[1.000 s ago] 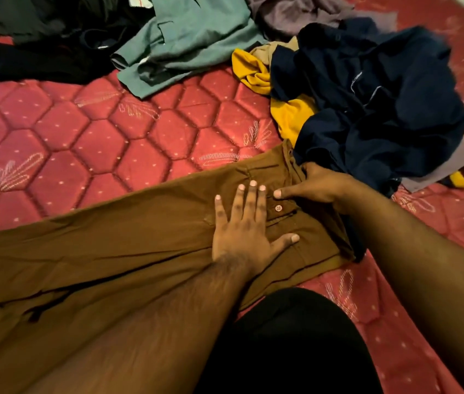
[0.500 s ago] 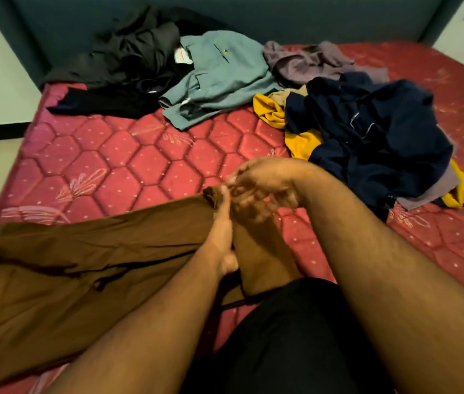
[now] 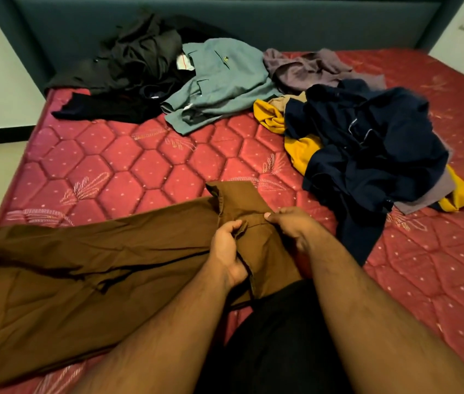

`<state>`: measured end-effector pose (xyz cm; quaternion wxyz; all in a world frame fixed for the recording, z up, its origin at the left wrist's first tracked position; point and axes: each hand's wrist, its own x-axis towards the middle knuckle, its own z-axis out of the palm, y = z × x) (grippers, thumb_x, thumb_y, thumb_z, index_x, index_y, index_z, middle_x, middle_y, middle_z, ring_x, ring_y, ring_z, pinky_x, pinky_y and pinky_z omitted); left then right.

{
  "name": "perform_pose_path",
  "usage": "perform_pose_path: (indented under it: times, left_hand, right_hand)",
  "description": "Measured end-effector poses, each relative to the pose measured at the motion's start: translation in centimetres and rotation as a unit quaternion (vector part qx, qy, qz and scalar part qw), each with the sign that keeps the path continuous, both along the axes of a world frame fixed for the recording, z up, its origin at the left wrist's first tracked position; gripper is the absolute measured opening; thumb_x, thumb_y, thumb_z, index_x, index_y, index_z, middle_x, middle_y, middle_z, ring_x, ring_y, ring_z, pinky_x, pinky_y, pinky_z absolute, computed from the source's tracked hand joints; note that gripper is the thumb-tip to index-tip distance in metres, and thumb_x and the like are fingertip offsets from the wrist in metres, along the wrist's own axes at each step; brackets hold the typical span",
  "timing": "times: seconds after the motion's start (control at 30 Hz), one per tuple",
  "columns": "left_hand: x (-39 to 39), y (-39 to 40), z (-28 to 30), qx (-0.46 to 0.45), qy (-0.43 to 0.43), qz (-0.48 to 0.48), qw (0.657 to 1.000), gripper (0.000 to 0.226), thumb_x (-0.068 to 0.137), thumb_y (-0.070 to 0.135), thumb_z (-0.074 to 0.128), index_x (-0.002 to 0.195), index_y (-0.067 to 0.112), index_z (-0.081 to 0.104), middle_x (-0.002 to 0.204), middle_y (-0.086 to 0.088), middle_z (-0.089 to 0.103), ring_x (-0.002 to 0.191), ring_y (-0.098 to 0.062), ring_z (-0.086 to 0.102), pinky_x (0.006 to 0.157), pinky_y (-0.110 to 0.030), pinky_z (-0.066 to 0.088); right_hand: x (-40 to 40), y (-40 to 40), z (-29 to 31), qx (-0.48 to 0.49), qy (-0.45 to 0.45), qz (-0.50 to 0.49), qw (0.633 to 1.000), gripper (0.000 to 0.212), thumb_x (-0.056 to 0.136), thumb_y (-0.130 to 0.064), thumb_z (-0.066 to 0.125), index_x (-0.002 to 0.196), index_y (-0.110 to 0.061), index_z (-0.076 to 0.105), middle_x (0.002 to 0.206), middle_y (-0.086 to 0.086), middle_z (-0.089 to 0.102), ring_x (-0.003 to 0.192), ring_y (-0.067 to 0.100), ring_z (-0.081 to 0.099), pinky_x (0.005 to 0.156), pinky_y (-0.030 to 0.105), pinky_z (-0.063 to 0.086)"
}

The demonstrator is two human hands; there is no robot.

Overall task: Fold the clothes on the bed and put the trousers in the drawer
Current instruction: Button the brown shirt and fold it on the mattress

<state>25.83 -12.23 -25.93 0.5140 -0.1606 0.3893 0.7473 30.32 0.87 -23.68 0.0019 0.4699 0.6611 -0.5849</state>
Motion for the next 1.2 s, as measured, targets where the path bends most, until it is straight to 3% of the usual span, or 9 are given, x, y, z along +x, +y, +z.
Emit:
perform_pose_path:
  times: [0.13,0.27,0.4,0.6,0.73,0.8,0.9,1.03,1.2]
  left_hand:
    - [0.6,-0.4,0.9,0.029,0.036,-0.010,0.999,0.054,0.089,0.042,0.062,0.123,0.000,0.063,0.111,-0.024,0.068,0.097,-0.034,0.069,0.093,-0.047,0.053]
    - [0.3,1.3,0.8,-0.034,0.139,0.040,0.989,0.042,0.085,-0.007,0.061,0.126,0.000,0.058,0.115,-0.030,0.065,0.091,-0.036,0.069,0.075,-0.049,0.059]
    - [-0.8,3.2,1.7,-0.060,0.065,0.045,0.995,0.036,0.101,0.025,0.049,0.131,0.007,0.057,0.119,-0.025,0.065,0.100,-0.037,0.067,0.062,-0.047,0.060]
    - [-1.5,1.7,0.0,-0.087,0.059,0.099,0.990,0.015,0.104,0.015,0.044,0.109,0.015,0.058,0.094,-0.015,0.069,0.076,-0.027,0.067,0.066,-0.043,0.058]
    - [-0.9,0.5,0.6,-0.151,0.109,0.090,0.978,0.016,0.096,0.009,0.055,0.108,0.019,0.059,0.081,-0.007,0.063,0.058,-0.017,0.061,0.066,-0.039,0.055]
    - [-0.8,-1.0,0.6,-0.241,0.215,0.120,0.939,0.035,0.089,0.011,0.062,0.119,0.025,0.053,0.091,-0.005,0.061,0.071,-0.022,0.062,0.073,-0.048,0.057]
    - [-1.5,-3.9,1.3,-0.353,0.470,0.108,0.802,0.039,0.082,0.008,0.070,0.116,0.023,0.058,0.092,0.000,0.053,0.079,-0.019,0.055,0.074,-0.032,0.049]
    - [-3.2,-6.6,5.3,-0.136,0.275,0.021,0.951,0.013,0.100,0.015,0.051,0.098,0.023,0.062,0.080,-0.003,0.060,0.060,-0.016,0.054,0.055,-0.027,0.047]
    - [-7.5,-13.6,5.2,-0.109,0.205,-0.048,0.971,0.055,0.096,0.063,0.037,0.080,0.025,0.074,0.069,0.007,0.066,0.061,-0.013,0.048,0.065,-0.027,0.037]
  right_hand:
    - [-0.3,-0.3,-0.9,0.032,0.035,-0.021,0.999,0.026,0.089,-0.006,0.065,0.066,-0.014,0.055,0.060,0.004,0.055,0.051,0.014,0.046,0.036,0.014,0.035]
    - [-1.3,-0.1,-0.8,0.127,0.058,-0.037,0.990,0.026,0.088,-0.009,0.066,0.065,-0.019,0.057,0.064,-0.001,0.058,0.065,0.018,0.052,0.059,0.026,0.042]
    - [-1.9,0.6,0.2,0.247,0.062,-0.041,0.966,0.006,0.090,-0.016,0.063,0.095,-0.012,0.065,0.087,0.001,0.061,0.086,0.021,0.056,0.079,0.030,0.043]
    - [-0.9,0.8,-1.0,0.101,-0.027,-0.011,0.994,0.046,0.082,-0.040,0.073,0.114,-0.008,0.064,0.106,0.012,0.067,0.095,0.030,0.064,0.088,0.042,0.054]
    - [-0.8,0.9,-0.7,0.072,-0.008,0.005,0.997,0.029,0.083,-0.026,0.075,0.102,-0.008,0.062,0.099,0.012,0.067,0.078,0.023,0.061,0.078,0.036,0.051]
    - [-0.9,0.5,-0.5,0.110,-0.018,0.006,0.994,0.029,0.082,-0.026,0.076,0.102,-0.009,0.063,0.103,0.014,0.068,0.083,0.027,0.063,0.080,0.037,0.053]
    - [-1.4,-1.1,1.2,0.240,-0.068,0.053,0.967,0.038,0.083,-0.036,0.071,0.109,-0.012,0.059,0.110,0.014,0.065,0.099,0.032,0.062,0.085,0.040,0.052]
    - [-2.8,-7.3,4.7,0.288,-0.070,0.150,0.943,0.029,0.084,-0.032,0.067,0.105,-0.016,0.054,0.109,0.010,0.063,0.103,0.028,0.061,0.081,0.033,0.048]
    - [-5.5,-18.4,4.6,0.330,0.013,0.211,0.920,0.035,0.076,-0.014,0.063,0.110,-0.017,0.054,0.104,0.009,0.064,0.098,0.029,0.064,0.077,0.033,0.048]
